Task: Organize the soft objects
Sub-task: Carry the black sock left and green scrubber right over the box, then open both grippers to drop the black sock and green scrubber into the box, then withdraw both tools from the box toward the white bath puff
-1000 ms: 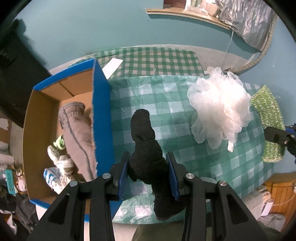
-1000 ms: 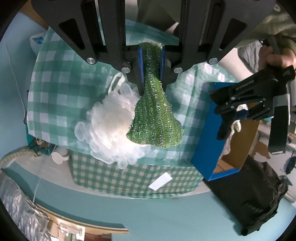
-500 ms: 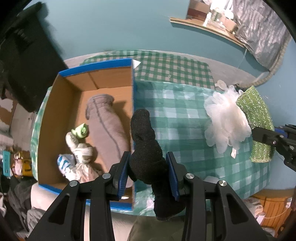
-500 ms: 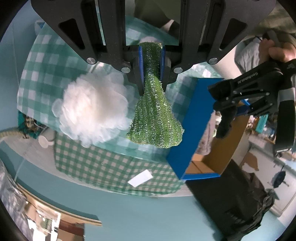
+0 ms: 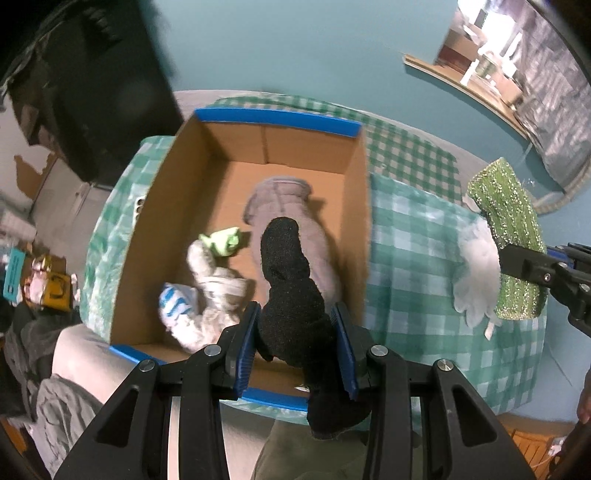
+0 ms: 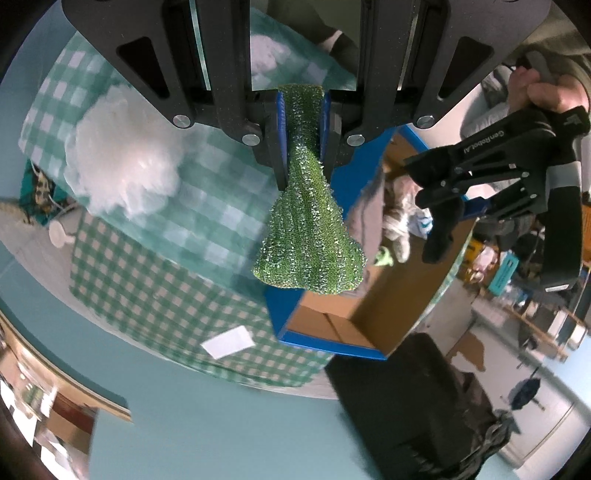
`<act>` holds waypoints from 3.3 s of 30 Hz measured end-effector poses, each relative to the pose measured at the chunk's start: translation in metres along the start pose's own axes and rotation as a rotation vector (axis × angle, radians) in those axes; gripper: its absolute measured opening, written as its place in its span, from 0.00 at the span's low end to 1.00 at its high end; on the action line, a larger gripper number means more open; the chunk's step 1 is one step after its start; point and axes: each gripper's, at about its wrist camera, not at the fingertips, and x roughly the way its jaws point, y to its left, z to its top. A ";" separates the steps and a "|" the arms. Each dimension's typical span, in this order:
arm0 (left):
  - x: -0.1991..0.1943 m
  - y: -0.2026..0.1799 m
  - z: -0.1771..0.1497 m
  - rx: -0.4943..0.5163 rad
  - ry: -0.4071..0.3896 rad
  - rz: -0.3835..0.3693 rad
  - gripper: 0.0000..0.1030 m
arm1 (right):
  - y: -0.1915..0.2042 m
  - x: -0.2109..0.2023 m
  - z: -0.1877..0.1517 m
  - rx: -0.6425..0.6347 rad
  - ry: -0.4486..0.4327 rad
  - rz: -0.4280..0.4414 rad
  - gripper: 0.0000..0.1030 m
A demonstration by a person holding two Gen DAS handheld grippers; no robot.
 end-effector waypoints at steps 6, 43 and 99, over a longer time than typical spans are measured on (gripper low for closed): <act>0.006 0.030 0.003 -0.045 0.003 0.016 0.38 | 0.026 0.017 0.026 -0.047 0.015 0.027 0.13; 0.049 0.095 0.011 -0.137 0.090 0.061 0.46 | 0.111 0.104 0.066 -0.199 0.193 0.065 0.24; 0.001 -0.094 -0.027 0.180 0.056 -0.014 0.77 | -0.072 -0.038 -0.058 0.169 0.024 -0.090 0.65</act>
